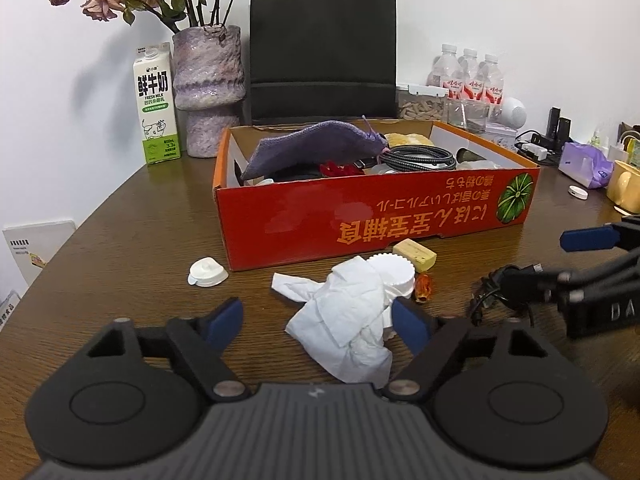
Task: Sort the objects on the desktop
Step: 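Withdraw both tools toward the white tissue and black USB cable on the table, then grasp the white tissue with the left tool while the right tool grasps the black USB cable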
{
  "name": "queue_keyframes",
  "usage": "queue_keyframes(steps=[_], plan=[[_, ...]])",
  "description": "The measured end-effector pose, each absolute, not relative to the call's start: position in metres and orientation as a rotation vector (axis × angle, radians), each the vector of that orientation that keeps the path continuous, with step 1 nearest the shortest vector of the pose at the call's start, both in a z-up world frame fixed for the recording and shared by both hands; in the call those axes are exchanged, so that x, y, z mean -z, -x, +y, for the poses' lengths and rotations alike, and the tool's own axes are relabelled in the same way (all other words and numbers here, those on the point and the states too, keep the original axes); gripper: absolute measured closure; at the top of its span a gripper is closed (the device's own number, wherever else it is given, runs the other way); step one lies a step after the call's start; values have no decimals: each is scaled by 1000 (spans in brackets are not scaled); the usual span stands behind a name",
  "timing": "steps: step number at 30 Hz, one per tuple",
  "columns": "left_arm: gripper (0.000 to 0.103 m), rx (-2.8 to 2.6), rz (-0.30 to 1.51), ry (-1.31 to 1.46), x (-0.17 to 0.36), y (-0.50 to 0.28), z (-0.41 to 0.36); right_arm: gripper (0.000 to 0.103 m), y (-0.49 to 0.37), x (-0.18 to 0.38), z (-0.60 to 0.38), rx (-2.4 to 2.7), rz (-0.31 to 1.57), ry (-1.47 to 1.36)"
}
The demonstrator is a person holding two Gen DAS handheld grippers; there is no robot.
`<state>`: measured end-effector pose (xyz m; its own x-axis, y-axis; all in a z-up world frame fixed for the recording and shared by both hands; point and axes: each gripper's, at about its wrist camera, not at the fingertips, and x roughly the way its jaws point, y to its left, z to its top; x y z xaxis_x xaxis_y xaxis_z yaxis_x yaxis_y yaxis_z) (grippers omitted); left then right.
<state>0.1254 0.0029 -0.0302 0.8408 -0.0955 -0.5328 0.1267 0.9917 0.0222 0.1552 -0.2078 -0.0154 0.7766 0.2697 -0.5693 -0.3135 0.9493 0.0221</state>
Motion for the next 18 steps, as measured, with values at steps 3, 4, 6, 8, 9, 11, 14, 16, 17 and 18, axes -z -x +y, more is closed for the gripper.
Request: queue_keyframes(steps=[3,4,6,8,9,11,14,16,17,18], plan=[[29,133,559,-54,30,-125,2,10,-160,15,-214,-312,621,45],[34,138,558,-54,30,-125,2,10,-160,16,-213,-322,629,44],[43,142,563,-52,30,-125,2,10,-157,15,-209,-346,624,66],[51,148,563,-49,30,-124,2,11,-150,11,-205,-366,600,96],[60,150,565,-52,30,-124,1,11,-147,9,-203,-371,589,109],[76,156,575,-52,31,-125,1,21,-142,6,-199,-387,577,135],[85,159,576,-51,32,-125,1,37,-137,4,-195,-420,576,149],[86,158,557,-58,31,-123,1,47,-136,5,-193,-434,582,159],[86,158,548,-60,30,-122,0,52,-135,5,-192,-441,587,163],[86,160,542,-61,29,-121,0,58,-135,6,-190,-447,593,168]])
